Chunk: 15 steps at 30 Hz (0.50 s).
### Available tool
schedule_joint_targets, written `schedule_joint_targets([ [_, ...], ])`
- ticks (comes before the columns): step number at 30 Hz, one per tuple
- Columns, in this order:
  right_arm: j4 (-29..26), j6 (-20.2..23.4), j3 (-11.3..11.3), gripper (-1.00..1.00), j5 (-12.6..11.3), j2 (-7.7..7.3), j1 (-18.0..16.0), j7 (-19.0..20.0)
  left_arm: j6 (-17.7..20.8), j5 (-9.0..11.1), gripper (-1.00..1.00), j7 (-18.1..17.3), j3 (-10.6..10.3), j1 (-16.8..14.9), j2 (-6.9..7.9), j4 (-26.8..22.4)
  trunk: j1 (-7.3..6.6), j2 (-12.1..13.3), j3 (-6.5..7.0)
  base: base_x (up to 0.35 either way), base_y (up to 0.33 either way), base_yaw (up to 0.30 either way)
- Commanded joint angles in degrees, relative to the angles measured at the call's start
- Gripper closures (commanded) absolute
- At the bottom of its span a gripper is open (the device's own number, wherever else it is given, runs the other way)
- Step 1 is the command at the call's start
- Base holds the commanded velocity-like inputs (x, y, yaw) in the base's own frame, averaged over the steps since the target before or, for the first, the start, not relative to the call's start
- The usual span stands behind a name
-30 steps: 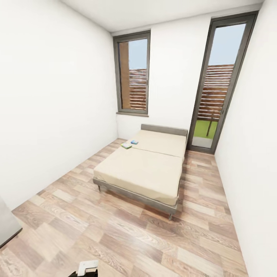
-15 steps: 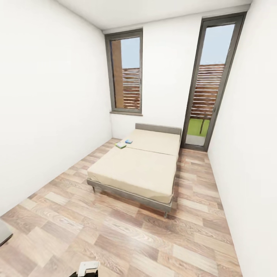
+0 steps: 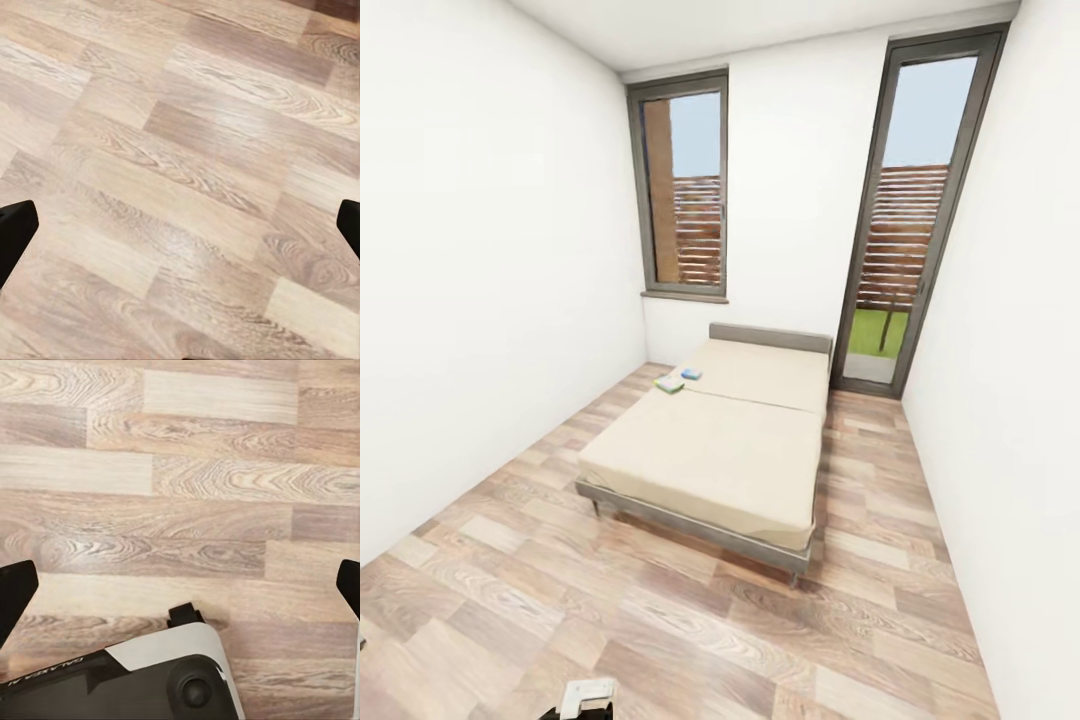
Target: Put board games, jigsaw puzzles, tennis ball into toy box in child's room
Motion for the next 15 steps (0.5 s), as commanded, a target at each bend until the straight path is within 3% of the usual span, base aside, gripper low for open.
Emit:
schedule_joint_targets([
  [1,-0.03,-0.17,-0.40,-1.00,-0.19,0.10,-0.04,-0.02,-0.20,0.06,-1.00,0.18,-0.04,-0.05,-0.01,0.05,0.07,-0.12,-0.13,0.310,0.135,-0.176],
  [9,-0.03,-0.29,-0.51,-1.00,-0.31,0.13,-0.04,-0.02,-0.17,0.07,-1.00,0.19,-0.03,-0.05,0.06,0.05,0.07,-0.12,-0.13,0.275,0.166,-0.239],
  [15,-0.03,-0.30,-0.56,-1.00,-0.41,0.10,-0.04,-0.02,-0.19,0.04,-1.00,0.24,-0.05,-0.05,-0.07,0.05,0.07,-0.12,-0.13,0.085,0.057,-0.275],
])
